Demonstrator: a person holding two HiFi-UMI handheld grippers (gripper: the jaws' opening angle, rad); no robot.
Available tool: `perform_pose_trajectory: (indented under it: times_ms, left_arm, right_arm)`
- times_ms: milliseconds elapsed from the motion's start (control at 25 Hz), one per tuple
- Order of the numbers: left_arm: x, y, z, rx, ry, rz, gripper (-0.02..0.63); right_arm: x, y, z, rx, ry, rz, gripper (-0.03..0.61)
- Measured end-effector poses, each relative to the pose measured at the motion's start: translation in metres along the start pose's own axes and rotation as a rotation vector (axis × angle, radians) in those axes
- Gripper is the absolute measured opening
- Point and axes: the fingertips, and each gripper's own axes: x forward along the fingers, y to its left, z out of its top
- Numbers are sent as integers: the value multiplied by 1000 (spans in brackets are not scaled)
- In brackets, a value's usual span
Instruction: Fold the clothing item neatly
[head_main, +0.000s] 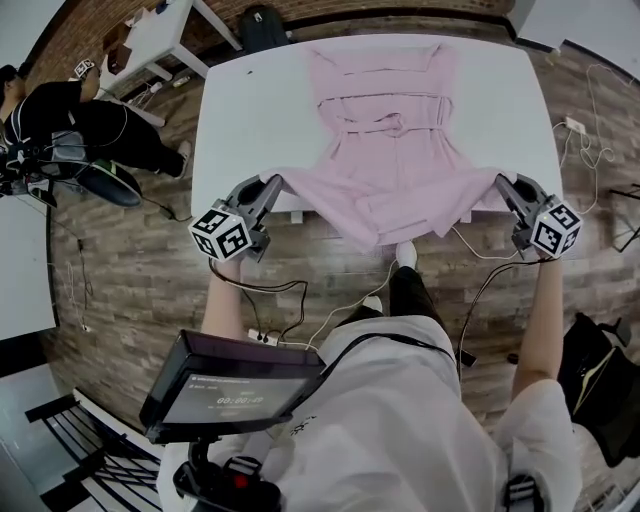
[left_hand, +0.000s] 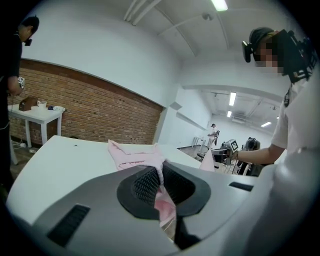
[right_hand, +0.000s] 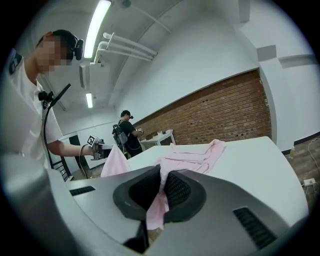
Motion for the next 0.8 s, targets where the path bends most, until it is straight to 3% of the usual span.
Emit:
perform_pose_trajectory:
  times_ms: [200, 520, 800]
  left_arm:
    - [36, 47, 12, -70, 22, 75, 12]
    - [83, 127, 1, -231, 64, 208, 12]
    - [120, 171, -9, -333, 86, 301, 12]
  right_arm:
    - [37, -44, 13, 19, 27, 37, 11]
    - [91, -116, 1, 93, 103, 51, 11]
    - [131, -167, -4, 182, 121, 61, 11]
